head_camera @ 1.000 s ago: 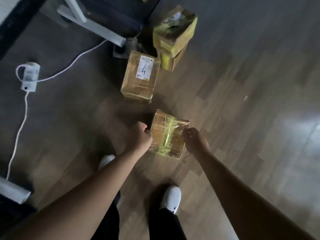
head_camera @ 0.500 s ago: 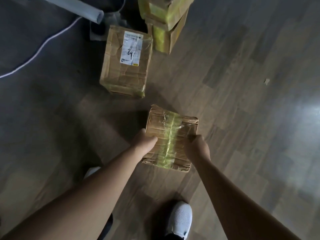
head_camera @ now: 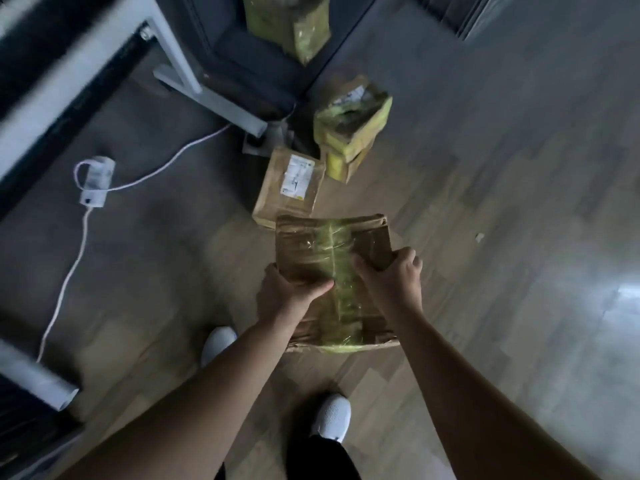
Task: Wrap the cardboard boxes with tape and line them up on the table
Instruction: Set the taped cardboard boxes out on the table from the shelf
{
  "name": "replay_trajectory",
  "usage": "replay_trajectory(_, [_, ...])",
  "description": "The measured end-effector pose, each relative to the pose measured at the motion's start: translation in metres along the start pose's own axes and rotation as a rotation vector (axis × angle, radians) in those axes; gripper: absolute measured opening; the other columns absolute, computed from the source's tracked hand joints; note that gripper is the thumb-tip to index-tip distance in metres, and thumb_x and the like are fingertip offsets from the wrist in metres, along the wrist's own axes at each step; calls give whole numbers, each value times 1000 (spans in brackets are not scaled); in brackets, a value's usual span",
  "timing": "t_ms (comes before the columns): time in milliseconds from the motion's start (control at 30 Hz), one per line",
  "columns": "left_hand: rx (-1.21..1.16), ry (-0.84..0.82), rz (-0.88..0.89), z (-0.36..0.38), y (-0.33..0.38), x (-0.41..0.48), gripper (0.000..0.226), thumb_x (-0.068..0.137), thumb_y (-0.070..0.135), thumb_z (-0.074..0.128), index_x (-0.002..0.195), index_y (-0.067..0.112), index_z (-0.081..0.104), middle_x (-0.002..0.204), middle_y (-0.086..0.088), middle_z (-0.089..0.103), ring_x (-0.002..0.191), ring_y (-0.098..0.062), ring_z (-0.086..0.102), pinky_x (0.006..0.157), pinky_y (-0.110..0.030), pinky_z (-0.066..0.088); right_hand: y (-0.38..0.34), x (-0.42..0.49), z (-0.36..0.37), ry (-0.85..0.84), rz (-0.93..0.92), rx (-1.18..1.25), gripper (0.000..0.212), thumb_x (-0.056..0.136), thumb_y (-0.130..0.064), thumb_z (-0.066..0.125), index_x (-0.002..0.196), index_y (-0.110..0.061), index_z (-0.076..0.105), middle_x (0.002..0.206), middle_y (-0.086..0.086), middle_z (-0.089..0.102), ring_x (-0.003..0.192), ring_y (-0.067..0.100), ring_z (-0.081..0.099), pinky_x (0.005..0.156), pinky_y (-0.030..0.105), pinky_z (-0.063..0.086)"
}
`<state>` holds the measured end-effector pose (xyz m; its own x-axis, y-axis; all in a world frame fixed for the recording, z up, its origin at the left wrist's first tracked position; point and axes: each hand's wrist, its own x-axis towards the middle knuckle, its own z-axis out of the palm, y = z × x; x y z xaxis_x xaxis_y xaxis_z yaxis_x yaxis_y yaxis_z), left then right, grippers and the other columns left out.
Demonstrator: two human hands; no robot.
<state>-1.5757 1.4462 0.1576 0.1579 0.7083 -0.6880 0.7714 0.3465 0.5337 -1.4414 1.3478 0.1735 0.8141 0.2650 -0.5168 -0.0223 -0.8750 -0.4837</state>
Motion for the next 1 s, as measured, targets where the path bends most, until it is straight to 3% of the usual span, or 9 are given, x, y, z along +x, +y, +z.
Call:
replay_trajectory(133, [-126, 158, 42, -83, 64, -83, 90, 40, 53, 92, 111, 12, 56, 106, -7, 66, 98, -28, 64, 85, -44, 54, -91, -64, -78, -123, -117, -12, 74, 63, -63, 78, 102, -18, 33, 95, 1, 55, 95, 33, 62, 72, 40, 49])
replay_trajectory(200, [-163, 250, 76, -120, 89, -115, 80, 42, 49, 93, 104, 14, 57, 95, 0, 66, 87, -20, 64, 75, -33, 53, -131, -93, -104, -138, -173, -22, 74, 63, -61, 79, 104, -20, 33, 97, 4, 59, 96, 34, 63, 70, 38, 47])
replay_trajectory(300, [-230, 423, 140, -178, 135, -158, 67, 46, 40, 94, 91, 21, 48, 71, 18, 48, 59, 1, 43, 50, -9, 29, -198, -131, -141, -112, -298, -5, 77, 67, -56, 79, 116, -15, 37, 110, 13, 64, 100, 37, 62, 71, 37, 44])
replay_trajectory(333, [-238, 463, 172, -198, 149, -169, 66, 46, 37, 94, 89, 23, 45, 68, 20, 44, 56, 6, 37, 47, -8, 27, -219, -141, -152, -99, -347, -4, 77, 68, -53, 80, 118, -14, 37, 112, 14, 64, 101, 37, 62, 72, 38, 44])
replay_trajectory(400, [-237, 519, 232, -238, 174, -187, 65, 47, 36, 94, 87, 26, 42, 68, 19, 46, 56, 2, 39, 52, -16, 32, -261, -161, -172, -72, -446, 9, 74, 70, -48, 80, 118, -11, 37, 112, 16, 64, 100, 37, 62, 72, 37, 45])
replay_trajectory(500, [-242, 565, 297, -291, 205, -199, 64, 50, 37, 91, 91, 25, 44, 86, 4, 62, 79, -21, 58, 71, -33, 47, -320, -183, -194, -18, -589, 7, 66, 73, -41, 81, 112, -8, 40, 107, 16, 66, 97, 37, 63, 66, 32, 39])
replay_trajectory(567, [-265, 603, 332, -321, 222, -203, 62, 52, 37, 89, 91, 23, 44, 92, -1, 63, 89, -28, 62, 72, -35, 47, -360, -193, -203, -9, -650, -19, 64, 74, -39, 80, 113, -9, 39, 107, 15, 67, 96, 37, 63, 65, 32, 38])
replay_trajectory(833, [-284, 718, 372, -445, 242, -195, 64, 61, 55, 79, 102, 21, 43, 99, 2, 58, 93, -24, 60, 68, -35, 47, -508, -239, -184, -47, -840, -150, 63, 73, -44, 79, 108, -13, 36, 107, 14, 63, 94, 34, 61, 68, 39, 48])
replay_trajectory(1000, [-265, 745, 329, -528, 239, -172, 77, 61, 64, 75, 113, 16, 46, 108, -3, 57, 100, -26, 57, 76, -38, 49, -578, -262, -145, -140, -902, -114, 65, 77, -50, 74, 117, -13, 39, 115, 12, 62, 104, 33, 60, 73, 32, 42])
